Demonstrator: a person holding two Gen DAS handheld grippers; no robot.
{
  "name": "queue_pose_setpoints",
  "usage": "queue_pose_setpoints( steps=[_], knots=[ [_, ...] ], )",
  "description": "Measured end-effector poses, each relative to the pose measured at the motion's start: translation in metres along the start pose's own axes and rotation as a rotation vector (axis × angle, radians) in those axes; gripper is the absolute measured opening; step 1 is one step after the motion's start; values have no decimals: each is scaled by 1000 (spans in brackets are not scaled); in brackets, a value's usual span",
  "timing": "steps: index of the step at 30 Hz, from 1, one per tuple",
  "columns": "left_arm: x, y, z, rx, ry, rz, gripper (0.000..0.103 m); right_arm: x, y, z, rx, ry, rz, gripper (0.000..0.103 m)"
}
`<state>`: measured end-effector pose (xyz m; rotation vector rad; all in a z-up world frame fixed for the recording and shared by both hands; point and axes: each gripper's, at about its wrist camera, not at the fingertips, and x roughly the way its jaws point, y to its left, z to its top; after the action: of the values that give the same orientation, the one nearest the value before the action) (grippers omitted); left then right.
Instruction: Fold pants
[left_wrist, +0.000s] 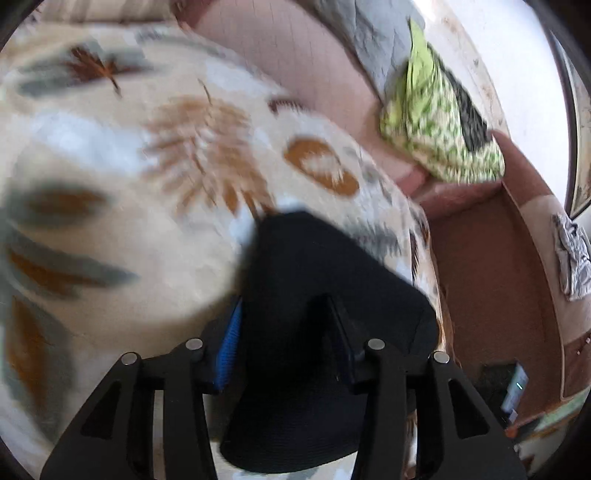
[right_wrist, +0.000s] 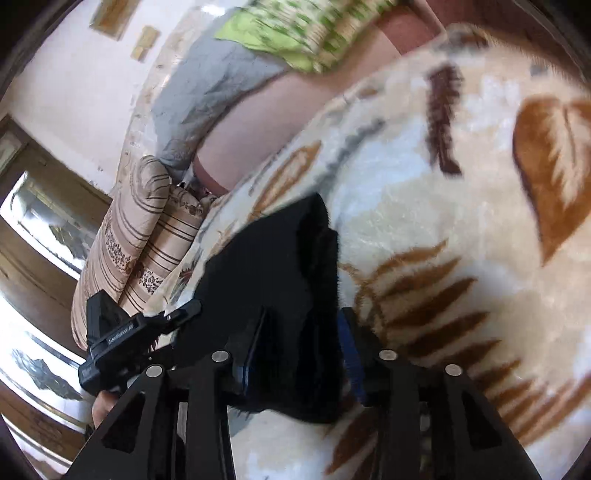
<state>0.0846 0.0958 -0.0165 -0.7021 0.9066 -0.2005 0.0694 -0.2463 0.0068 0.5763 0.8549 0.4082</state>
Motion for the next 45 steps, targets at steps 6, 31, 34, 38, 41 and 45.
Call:
queue_pose_setpoints(
  steps=[6,31,34,38,41,45],
  knots=[
    [-32,-26,4,110,-157,-162,40,-30,76,-21,-455,-90,-130,36],
    [42,-48,-7,232,32,12,20,71,48,18,-375,15,-366,19],
    [42,-45,-5,209,32,-13,20,66,51,15,-382,3,-365,19],
    [23,-49,-9,206,-33,-45,21,43,72,14,-408,-68,-343,23],
    [-4,-58,-17,251,-98,-88,21,21,97,-1,-481,-77,-333,23],
    [9,-60,-35,298,3,-9,23,44,88,-38,-501,74,-389,22]
  ],
)
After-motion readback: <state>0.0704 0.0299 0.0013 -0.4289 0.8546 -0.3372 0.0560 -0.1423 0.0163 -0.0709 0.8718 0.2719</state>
